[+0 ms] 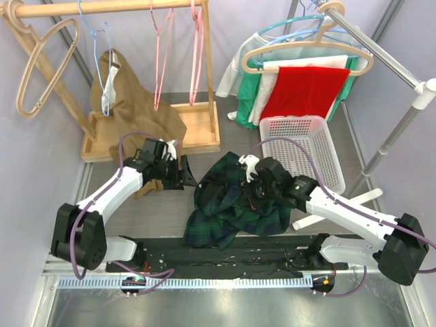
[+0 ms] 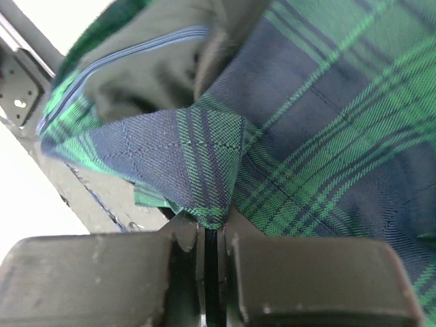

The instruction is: Place the skirt on the hanger

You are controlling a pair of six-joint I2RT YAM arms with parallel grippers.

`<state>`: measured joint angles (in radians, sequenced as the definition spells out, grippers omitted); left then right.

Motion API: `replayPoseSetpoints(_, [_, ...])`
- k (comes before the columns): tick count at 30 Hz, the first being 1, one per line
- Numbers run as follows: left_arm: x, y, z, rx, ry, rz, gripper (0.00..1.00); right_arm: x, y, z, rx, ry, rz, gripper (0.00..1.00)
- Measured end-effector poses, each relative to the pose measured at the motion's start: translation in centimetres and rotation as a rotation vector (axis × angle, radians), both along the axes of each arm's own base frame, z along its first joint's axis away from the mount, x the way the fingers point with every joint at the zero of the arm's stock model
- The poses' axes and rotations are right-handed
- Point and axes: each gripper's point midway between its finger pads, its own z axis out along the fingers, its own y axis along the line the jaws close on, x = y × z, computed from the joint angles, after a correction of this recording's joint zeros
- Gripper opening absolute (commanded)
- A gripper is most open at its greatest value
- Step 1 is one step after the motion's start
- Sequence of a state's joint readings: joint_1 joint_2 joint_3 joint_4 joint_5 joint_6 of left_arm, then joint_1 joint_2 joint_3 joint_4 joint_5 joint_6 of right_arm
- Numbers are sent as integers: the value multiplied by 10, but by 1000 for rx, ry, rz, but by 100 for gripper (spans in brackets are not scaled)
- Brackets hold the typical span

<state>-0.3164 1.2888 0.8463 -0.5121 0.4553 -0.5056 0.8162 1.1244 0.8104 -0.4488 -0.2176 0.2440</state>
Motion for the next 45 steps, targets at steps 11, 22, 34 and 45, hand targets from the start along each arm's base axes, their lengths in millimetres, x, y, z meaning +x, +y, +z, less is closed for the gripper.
replayPoseSetpoints(11, [-20, -11, -50, 39, 171, -19, 66, -16, -16, -37, -57, 108, -62, 1])
replayPoseSetpoints(22, [-1, -25, -71, 84, 181, 33, 0, -16, -18, -35, -52, 95, -69, 1])
replayPoseSetpoints(34, [79, 16, 140, 190, -350, 235, 0, 36, -19, 76, 37, -220, -188, 1])
replayPoseSetpoints(45, [56, 50, 250, 158, -603, 344, 0, 60, -10, 162, 181, -474, -184, 4])
